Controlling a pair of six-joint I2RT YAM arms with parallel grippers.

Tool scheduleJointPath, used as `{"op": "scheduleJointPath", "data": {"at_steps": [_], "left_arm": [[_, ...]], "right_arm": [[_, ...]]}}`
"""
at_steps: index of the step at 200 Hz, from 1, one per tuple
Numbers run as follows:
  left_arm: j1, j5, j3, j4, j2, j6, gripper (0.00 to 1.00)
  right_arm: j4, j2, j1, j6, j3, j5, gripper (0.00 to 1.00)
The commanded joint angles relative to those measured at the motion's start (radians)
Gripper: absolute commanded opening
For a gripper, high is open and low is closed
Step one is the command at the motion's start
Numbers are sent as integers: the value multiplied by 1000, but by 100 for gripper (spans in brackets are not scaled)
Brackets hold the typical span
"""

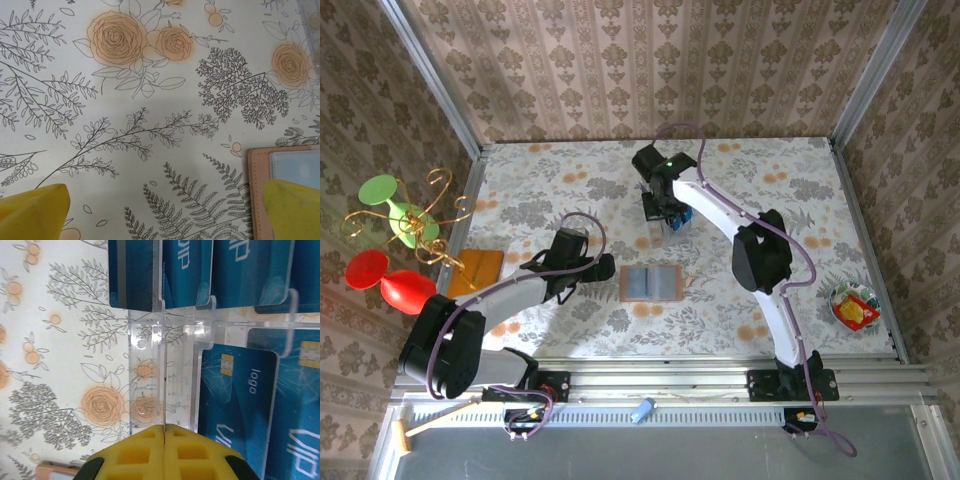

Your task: Put the credit cards into the card holder

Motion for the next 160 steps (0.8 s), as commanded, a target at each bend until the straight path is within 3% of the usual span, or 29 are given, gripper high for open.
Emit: {"op": "scheduleJointPath", "data": {"at_steps": [1,48,111,160], "left_arm": [[6,-6,39,-55,-18,34,100],[-7,-14,61,-103,-26,51,100],[-94,-61,104,-132,11,78,100],[-182,-140,130,-142,57,101,100]], "right_arm": [[36,-99,-3,20,-25,-42,0],[195,-294,-2,63,-238,-131,0],[729,-622,6,262,-891,-364,0],[966,-716,41,378,-1188,-382,0]]}}
